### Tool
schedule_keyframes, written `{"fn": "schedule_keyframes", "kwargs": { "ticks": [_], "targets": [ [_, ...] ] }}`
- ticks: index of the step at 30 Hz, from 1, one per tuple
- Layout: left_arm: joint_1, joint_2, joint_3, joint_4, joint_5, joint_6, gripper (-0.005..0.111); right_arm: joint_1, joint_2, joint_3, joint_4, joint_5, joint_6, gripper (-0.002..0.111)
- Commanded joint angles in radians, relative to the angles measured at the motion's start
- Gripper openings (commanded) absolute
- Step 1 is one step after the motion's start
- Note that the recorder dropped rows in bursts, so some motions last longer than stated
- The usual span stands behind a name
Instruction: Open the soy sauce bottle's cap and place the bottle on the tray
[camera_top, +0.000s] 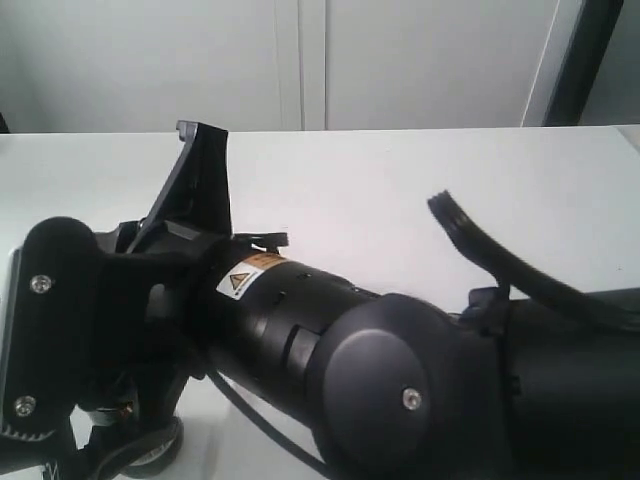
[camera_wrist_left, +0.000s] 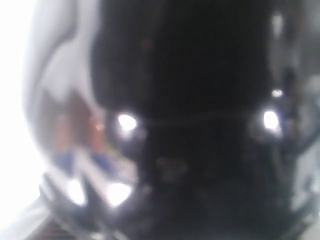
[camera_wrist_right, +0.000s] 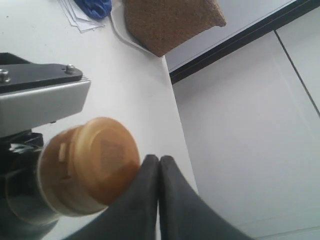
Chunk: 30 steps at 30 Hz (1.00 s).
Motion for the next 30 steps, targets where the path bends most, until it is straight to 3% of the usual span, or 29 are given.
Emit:
{"fn": "schedule_keyframes", "kwargs": {
  "ticks": [1,6,19,30],
  "targets": [
    [-0.004,0.003,0.006,0.035,0.028,-0.008,0.000,-0.020,-0.005,0.005,0.003,-0.029,-0.007,0.000],
    [-0.004,0.003,0.006,0.033,0.028,-0.008,0.000,-0.044,0.034,0.038,0.018,-0.024,-0.055,0.000],
    [-0.004,0.003,0.006,0.027,0.028,-0.008,0.000,0.028,0.050,0.036,-0.013,-0.132,-0.082,0.000],
    [-0.004,0.003,0.006,0.022,0.028,-0.012,0.000,0.074,0.050,-0.013,-0.007,-0.075,-0.074,0.000]
  ]
}}
